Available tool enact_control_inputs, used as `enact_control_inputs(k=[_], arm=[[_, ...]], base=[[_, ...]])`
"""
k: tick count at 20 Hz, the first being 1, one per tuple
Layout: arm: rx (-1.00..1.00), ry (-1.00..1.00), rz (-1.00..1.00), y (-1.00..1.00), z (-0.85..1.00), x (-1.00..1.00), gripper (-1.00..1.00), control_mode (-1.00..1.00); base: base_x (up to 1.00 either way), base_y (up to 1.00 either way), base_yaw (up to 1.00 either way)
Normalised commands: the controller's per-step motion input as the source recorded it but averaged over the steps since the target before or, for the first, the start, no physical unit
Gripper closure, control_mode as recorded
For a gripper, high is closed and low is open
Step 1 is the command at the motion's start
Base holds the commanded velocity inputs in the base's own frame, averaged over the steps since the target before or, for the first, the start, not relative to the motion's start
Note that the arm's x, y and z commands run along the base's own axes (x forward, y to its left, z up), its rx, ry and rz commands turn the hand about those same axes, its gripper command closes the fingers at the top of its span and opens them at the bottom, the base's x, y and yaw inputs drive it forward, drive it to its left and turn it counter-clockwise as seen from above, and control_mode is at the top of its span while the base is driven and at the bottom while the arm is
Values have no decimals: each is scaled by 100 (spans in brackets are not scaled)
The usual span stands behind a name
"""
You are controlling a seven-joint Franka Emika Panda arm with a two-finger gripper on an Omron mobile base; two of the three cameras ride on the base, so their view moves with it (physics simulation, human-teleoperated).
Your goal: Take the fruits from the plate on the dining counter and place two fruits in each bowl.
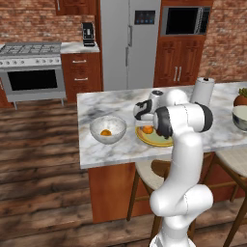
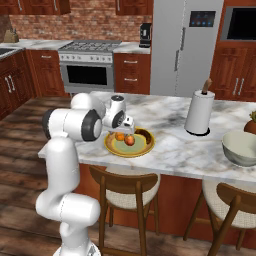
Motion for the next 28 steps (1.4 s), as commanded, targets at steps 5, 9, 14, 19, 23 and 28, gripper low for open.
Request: enact_control_inputs(k=[5,9,14,19,23,28], arm=[[0,0,0,0,-36,1,100,-100],[0,0,0,0,-40,4,100,-100],[0,0,0,0,-42,0,100,-100],[0,-2,-3,2,65,-34,100,-100],[0,0,-10,32,99,-85,100,-100],[-3,0,-8,81,71,-60,100,-100]], base=[[0,0,0],[0,0,0],[0,0,0],[0,0,0],[0,0,0],[0,0,0]])
